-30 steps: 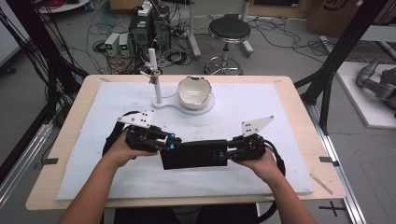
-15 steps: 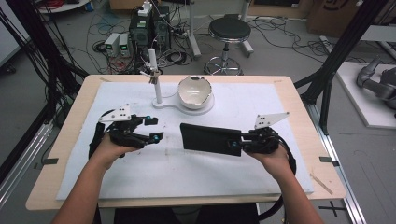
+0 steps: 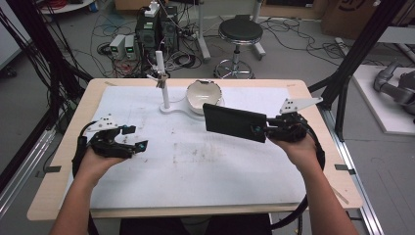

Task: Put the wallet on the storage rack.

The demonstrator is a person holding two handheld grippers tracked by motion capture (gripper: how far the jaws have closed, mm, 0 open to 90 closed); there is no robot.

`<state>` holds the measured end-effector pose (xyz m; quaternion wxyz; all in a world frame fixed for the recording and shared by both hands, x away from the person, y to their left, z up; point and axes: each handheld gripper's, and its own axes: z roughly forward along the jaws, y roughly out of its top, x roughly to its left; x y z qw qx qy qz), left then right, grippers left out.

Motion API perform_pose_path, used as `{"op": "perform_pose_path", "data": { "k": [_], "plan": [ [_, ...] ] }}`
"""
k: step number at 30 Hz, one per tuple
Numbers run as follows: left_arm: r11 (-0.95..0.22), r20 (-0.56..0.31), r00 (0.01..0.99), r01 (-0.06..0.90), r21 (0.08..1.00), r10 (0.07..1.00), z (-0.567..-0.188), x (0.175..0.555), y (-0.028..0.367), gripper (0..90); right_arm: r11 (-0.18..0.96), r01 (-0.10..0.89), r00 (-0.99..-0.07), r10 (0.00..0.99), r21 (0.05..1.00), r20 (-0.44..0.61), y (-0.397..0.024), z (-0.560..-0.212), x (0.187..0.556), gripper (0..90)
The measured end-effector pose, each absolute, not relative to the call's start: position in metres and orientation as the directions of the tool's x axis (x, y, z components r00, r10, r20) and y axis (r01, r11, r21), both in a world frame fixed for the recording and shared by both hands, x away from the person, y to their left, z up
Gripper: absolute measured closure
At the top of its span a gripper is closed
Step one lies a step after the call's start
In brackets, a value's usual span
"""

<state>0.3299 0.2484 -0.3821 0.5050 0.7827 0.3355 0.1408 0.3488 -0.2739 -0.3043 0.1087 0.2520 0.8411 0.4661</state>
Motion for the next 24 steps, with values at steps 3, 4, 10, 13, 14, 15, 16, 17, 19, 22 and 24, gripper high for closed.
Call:
{"op": "perform_pose_path", "data": {
  "k": [3, 4, 10, 13, 14, 15, 16, 17, 19, 22, 24],
  "plan": [
    [-0.273, -0.094, 0.726, 0.372, 0.887, 0.681, -0.379, 0.329, 0.256, 19.2, 0.464, 0.319, -0.843, 0.537, 0.826, 0.024, -0.268, -0.289, 0.355, 76.9],
    [-0.271, -0.092, 0.726, 0.367, 0.89, 0.681, -0.379, 0.328, 0.257, 19.2, 0.474, 0.321, -0.84, 0.543, 0.82, 0.014, -0.265, -0.284, 0.358, 76.9],
    [-0.268, -0.107, 0.732, 0.376, 0.887, 0.673, -0.383, 0.33, 0.258, 19.2, 0.529, 0.321, -0.824, 0.565, 0.786, -0.044, -0.251, -0.26, 0.374, 76.9],
    [-0.271, -0.106, 0.735, 0.375, 0.887, 0.67, -0.384, 0.333, 0.257, 19.2, 0.589, 0.324, -0.818, 0.568, 0.74, -0.093, -0.237, -0.243, 0.389, 77.0],
    [-0.271, -0.106, 0.735, 0.375, 0.887, 0.67, -0.384, 0.333, 0.257, 19.2, 0.589, 0.324, -0.818, 0.568, 0.74, -0.093, -0.237, -0.243, 0.389, 77.0],
    [-0.266, -0.095, 0.721, 0.371, 0.889, 0.687, -0.384, 0.333, 0.258, 19.2, 0.612, 0.33, -0.815, 0.569, 0.718, -0.111, -0.228, -0.236, 0.397, 76.9],
    [-0.265, -0.096, 0.72, 0.372, 0.89, 0.688, -0.383, 0.334, 0.258, 19.2, 0.624, 0.333, -0.811, 0.571, 0.706, -0.122, -0.223, -0.234, 0.401, 76.9],
    [-0.262, -0.097, 0.718, 0.372, 0.89, 0.689, -0.383, 0.334, 0.258, 19.2, 0.64, 0.332, -0.809, 0.571, 0.693, -0.138, -0.218, -0.231, 0.406, 76.9],
    [-0.266, -0.096, 0.719, 0.373, 0.889, 0.688, -0.383, 0.335, 0.258, 19.2, 0.661, 0.346, -0.804, 0.575, 0.666, -0.153, -0.207, -0.229, 0.414, 76.8],
    [-0.263, -0.1, 0.719, 0.375, 0.889, 0.688, -0.384, 0.335, 0.258, 19.2, 0.691, 0.353, -0.806, 0.568, 0.631, -0.17, -0.193, -0.227, 0.428, 76.8],
    [-0.261, -0.101, 0.719, 0.375, 0.89, 0.688, -0.384, 0.336, 0.258, 19.2, 0.722, 0.352, -0.811, 0.553, 0.595, -0.191, -0.183, -0.226, 0.437, 76.8]
  ]
}}
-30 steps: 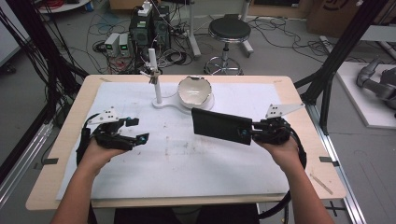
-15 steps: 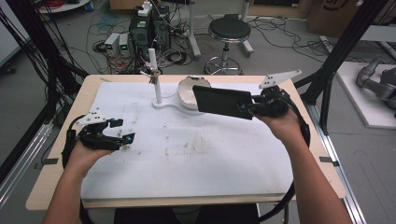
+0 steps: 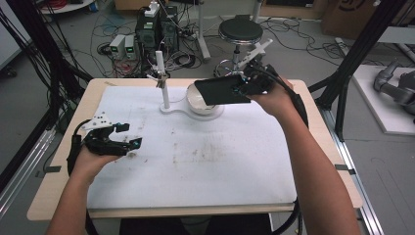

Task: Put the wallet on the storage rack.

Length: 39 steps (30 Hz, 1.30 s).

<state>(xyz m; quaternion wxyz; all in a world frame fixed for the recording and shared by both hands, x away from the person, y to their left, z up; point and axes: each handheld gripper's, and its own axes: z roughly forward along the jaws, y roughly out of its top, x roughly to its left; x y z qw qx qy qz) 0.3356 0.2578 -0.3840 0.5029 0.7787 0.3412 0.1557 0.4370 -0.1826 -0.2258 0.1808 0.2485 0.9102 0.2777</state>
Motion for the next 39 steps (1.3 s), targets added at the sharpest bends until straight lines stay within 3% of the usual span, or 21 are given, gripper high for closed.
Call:
{"op": "perform_pose_path", "data": {
  "k": [5, 16, 28, 32, 34, 39],
  "plan": [
    [-0.26, -0.101, 0.715, 0.377, 0.889, 0.692, -0.385, 0.337, 0.259, 19.2, 0.787, 0.359, -0.816, 0.526, 0.502, -0.24, -0.156, -0.223, 0.457, 76.8],
    [-0.261, -0.111, 0.723, 0.382, 0.886, 0.681, -0.388, 0.338, 0.257, 19.2, 0.824, 0.413, -0.834, 0.513, 0.387, -0.202, -0.126, -0.244, 0.495, 76.6],
    [-0.274, -0.096, 0.743, 0.36, 0.892, 0.662, -0.387, 0.336, 0.248, 19.2, 0.766, 0.443, -0.823, 0.554, 0.466, -0.126, -0.132, -0.264, 0.512, 74.1],
    [-0.285, -0.095, 0.755, 0.357, 0.89, 0.649, -0.388, 0.335, 0.246, 19.2, 0.736, 0.466, -0.796, 0.591, 0.492, -0.131, -0.137, -0.269, 0.512, 66.3],
    [-0.297, -0.089, 0.767, 0.349, 0.889, 0.636, -0.388, 0.334, 0.244, 19.2, 0.732, 0.444, -0.779, 0.6, 0.516, -0.181, -0.14, -0.27, 0.512, 55.7],
    [-0.293, -0.088, 0.767, 0.345, 0.892, 0.636, -0.387, 0.335, 0.243, 19.2, 0.694, 0.425, -0.736, 0.638, 0.581, -0.224, -0.15, -0.262, 0.508, 52.0]
  ]
}}
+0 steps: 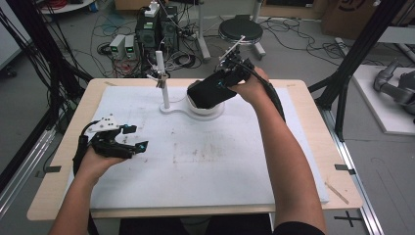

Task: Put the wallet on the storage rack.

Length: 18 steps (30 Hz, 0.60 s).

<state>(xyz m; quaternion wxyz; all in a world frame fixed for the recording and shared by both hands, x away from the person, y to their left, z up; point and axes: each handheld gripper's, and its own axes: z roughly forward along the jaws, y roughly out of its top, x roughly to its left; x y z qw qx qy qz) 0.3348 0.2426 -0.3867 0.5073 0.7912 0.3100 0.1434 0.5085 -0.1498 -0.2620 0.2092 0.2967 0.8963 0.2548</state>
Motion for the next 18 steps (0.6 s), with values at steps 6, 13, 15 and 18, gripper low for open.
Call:
{"op": "perform_pose_path", "data": {
  "k": [6, 13, 15, 18],
  "plan": [
    [-0.289, -0.073, 0.78, 0.315, 0.904, 0.622, -0.386, 0.333, 0.243, 18.3, 0.625, 0.465, -0.658, 0.718, 0.627, -0.228, -0.164, -0.266, 0.511, 47.9],
    [-0.274, -0.082, 0.773, 0.32, 0.907, 0.629, -0.386, 0.333, 0.245, 18.3, 0.555, 0.511, -0.595, 0.779, 0.656, -0.196, -0.172, -0.281, 0.517, 43.8],
    [-0.274, -0.083, 0.78, 0.315, 0.909, 0.621, -0.387, 0.334, 0.245, 18.3, 0.541, 0.52, -0.585, 0.789, 0.661, -0.185, -0.174, -0.284, 0.52, 42.8],
    [-0.268, -0.085, 0.785, 0.309, 0.912, 0.614, -0.387, 0.334, 0.244, 18.3, 0.54, 0.523, -0.584, 0.791, 0.659, -0.185, -0.176, -0.285, 0.522, 41.6]
  ]
}}
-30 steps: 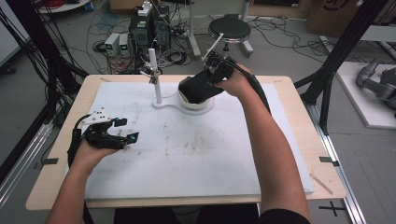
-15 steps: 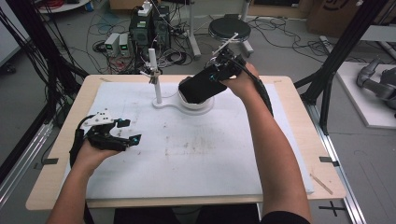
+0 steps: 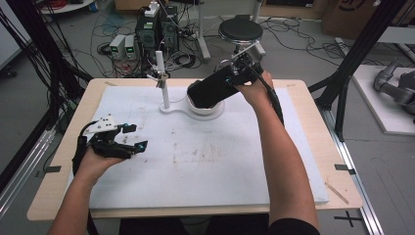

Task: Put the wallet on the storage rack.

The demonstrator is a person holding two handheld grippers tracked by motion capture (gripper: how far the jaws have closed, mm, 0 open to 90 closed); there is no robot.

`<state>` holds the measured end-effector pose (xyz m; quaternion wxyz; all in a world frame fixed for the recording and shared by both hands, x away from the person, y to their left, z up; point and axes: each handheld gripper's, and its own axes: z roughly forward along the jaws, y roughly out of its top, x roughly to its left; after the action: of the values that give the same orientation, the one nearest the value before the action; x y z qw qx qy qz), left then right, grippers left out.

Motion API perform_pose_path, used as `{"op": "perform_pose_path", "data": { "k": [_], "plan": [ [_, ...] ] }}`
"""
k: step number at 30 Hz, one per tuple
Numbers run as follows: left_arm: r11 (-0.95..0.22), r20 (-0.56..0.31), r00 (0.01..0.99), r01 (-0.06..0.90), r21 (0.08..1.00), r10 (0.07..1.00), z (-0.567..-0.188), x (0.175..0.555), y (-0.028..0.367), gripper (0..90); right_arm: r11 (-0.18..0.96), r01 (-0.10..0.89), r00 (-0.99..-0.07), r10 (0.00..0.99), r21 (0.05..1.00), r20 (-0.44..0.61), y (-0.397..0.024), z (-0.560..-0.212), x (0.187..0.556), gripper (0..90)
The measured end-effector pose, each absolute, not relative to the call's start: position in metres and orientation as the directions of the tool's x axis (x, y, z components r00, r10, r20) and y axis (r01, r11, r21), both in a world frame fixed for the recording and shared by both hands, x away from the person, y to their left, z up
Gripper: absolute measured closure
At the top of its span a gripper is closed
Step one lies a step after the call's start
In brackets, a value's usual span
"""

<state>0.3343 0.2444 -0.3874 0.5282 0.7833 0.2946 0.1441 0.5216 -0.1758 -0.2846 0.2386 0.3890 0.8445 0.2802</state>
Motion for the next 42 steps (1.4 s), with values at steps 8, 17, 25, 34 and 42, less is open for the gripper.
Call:
{"op": "perform_pose_path", "data": {
  "k": [8, 17, 25, 34, 42],
  "plan": [
    [-0.269, -0.087, 0.781, 0.314, 0.91, 0.619, -0.388, 0.334, 0.243, 18.3, 0.546, 0.483, -0.61, 0.771, 0.685, -0.184, -0.179, -0.273, 0.503, 36.0],
    [-0.255, -0.069, 0.782, 0.284, 0.924, 0.62, -0.382, 0.332, 0.243, 18.6, 0.485, 0.425, -0.632, 0.763, 0.764, -0.133, -0.201, -0.256, 0.466, 31.6],
    [-0.265, -0.062, 0.796, 0.273, 0.925, 0.601, -0.377, 0.329, 0.24, 18.6, 0.389, 0.373, -0.66, 0.749, 0.842, -0.054, -0.235, -0.251, 0.42, 25.5],
    [-0.263, -0.041, 0.808, 0.238, 0.935, 0.587, -0.376, 0.327, 0.235, 18.4, 0.315, 0.305, -0.706, 0.708, 0.899, -0.009, -0.261, -0.268, 0.378, 21.6],
    [-0.232, -0.065, 0.81, 0.243, 0.942, 0.582, -0.382, 0.328, 0.237, 18.3, 0.249, 0.278, -0.733, 0.679, 0.928, 0.038, -0.277, -0.302, 0.358, 20.8]
  ]
}}
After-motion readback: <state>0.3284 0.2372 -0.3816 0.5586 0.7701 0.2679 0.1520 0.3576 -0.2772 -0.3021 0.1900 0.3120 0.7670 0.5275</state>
